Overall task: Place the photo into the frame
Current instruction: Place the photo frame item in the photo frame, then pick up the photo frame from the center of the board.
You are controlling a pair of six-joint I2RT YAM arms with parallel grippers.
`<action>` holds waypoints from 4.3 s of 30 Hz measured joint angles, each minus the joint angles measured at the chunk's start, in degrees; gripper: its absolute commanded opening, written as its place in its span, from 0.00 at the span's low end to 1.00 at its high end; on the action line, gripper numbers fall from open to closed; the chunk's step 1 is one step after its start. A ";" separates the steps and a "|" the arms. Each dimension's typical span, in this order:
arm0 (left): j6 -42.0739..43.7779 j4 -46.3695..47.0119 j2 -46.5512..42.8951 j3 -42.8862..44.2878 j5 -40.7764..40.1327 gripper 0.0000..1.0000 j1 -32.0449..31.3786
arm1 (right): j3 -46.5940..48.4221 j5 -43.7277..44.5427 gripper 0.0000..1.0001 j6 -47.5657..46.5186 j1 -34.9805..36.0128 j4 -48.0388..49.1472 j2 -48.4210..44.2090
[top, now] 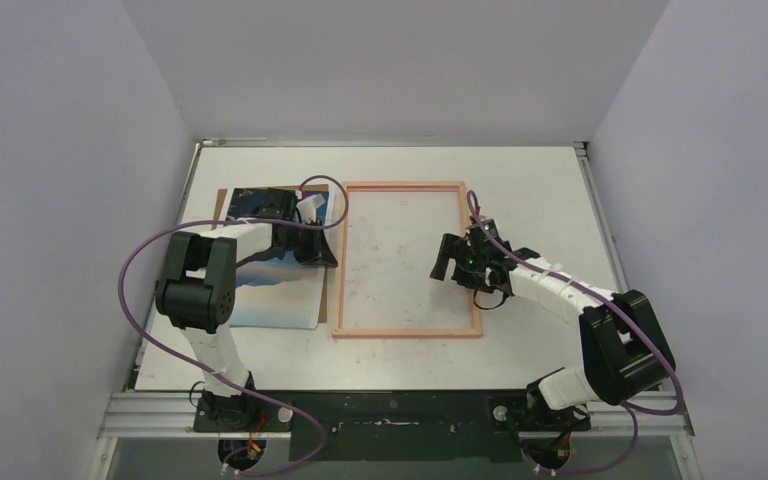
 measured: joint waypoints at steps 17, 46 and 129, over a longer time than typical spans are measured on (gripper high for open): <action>0.02 0.02 0.00 0.00 0.11 0.00 0.04 | 6.69 1.70 0.96 -4.00 -3.06 -0.87 5.90; 0.04 0.00 0.04 0.00 0.31 0.00 0.17 | 15.41 12.04 0.96 -4.76 3.39 -0.33 17.31; -0.76 -2.56 5.55 6.88 -1.60 0.17 -3.13 | 20.59 12.87 0.98 -9.22 -7.63 -4.72 12.20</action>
